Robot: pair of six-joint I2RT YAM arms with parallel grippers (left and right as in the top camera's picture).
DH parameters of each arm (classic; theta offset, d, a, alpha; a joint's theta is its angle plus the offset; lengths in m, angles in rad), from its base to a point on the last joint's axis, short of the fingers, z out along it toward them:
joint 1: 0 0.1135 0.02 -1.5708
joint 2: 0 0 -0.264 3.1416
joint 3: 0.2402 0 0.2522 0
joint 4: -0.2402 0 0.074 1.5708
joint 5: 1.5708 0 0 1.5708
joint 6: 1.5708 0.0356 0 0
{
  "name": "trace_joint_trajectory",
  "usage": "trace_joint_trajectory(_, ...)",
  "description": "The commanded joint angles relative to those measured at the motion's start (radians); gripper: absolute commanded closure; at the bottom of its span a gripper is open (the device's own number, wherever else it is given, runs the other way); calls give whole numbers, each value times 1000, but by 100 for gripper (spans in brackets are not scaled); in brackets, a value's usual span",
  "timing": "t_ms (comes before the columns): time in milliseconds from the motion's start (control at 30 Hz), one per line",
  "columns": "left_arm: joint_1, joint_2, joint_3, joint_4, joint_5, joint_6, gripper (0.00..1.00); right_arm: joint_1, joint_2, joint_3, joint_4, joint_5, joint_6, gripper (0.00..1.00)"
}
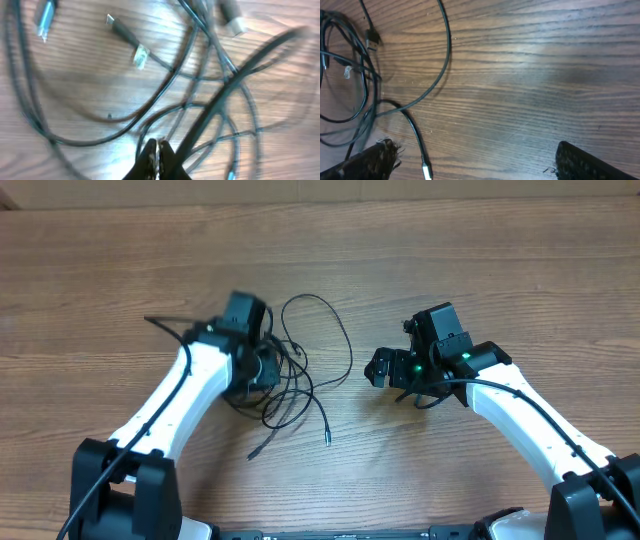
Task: Untangle cables
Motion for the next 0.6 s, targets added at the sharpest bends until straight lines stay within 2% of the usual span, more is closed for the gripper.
trace_joint_trajectory(0, 1, -67, 230, -75, -6, 126, 96, -3, 2, -1, 6, 10, 1, 0)
trace_joint_trajectory(133, 0, -98, 489, -148, 2, 128, 96, -3, 2, -1, 6, 10, 1, 0)
trace_joint_trajectory(367, 0, -113, 875, -50, 92, 137, 96, -3, 2, -1, 6, 10, 1, 0)
trace_joint_trajectory(567, 0, -115, 996, 39, 100, 143, 96, -3, 2, -1, 6, 10, 1, 0)
